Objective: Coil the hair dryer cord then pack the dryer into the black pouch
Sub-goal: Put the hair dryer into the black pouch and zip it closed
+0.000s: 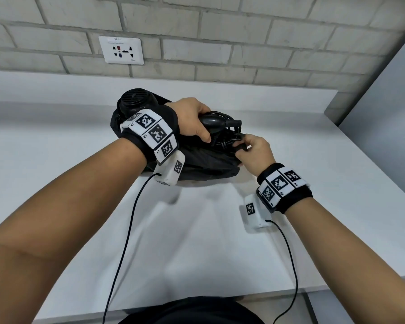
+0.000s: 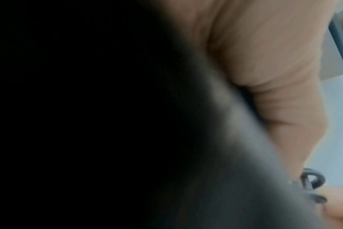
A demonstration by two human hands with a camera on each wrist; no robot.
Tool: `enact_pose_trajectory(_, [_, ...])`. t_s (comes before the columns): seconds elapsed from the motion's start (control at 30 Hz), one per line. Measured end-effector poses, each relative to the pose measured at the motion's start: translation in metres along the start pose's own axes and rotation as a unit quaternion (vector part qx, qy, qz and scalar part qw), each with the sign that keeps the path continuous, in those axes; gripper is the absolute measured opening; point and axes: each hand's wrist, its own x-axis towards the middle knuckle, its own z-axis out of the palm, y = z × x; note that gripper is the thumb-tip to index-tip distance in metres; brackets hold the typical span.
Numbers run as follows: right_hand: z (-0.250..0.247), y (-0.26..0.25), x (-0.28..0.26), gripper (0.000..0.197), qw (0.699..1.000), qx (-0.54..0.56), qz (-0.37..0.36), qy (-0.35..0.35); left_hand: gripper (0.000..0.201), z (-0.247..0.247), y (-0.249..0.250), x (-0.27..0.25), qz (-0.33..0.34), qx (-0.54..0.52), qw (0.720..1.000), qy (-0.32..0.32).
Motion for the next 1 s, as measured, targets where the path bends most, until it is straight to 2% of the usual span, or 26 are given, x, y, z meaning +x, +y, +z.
enact_pose_trajectory(0.13, [-0.001, -0.010, 0.000, 0.032, 0.998, 0.047, 0.012, 0.044, 0.043, 0.001, -0.001, -0.001, 0.000, 0.015, 1.000, -0.003])
enact_pose_trajectory(0.33, [-0.020, -0.034, -0.003, 0.038, 0.983, 0.090, -0.058, 0.147, 0.049, 0.008, 0.005, 0.006, 0.012, 0.066, 0.998, -0.012])
enact_pose_trajectory(0.57, [-0.034, -0.069, -0.009, 0.038, 0.975, 0.139, -0.075, 0.155, 0.058, 0.016, 0.020, 0.013, 0.061, 0.132, 0.987, -0.073])
enact_pose_trajectory(0.7, [-0.037, -0.075, -0.002, 0.035, 0.965, 0.174, -0.053, 0.189, 0.050, 0.019, 0.025, 0.010, 0.081, 0.135, 0.986, -0.061])
enact_pose_trajectory(0.8, [-0.038, -0.072, 0.004, 0.032, 0.961, 0.174, -0.054, 0.210, 0.056, 0.021, 0.023, 0.011, 0.112, 0.152, 0.981, -0.046])
enact_pose_trajectory(0.9, [-0.037, -0.065, 0.008, 0.038, 0.964, 0.143, -0.052, 0.217, 0.057, 0.017, 0.021, 0.010, 0.136, 0.233, 0.963, -0.025])
enact_pose_trajectory(1.0, [-0.040, -0.060, 0.010, 0.038, 0.965, 0.135, -0.036, 0.222, 0.050, 0.014, 0.013, 0.007, 0.157, 0.350, 0.923, 0.032])
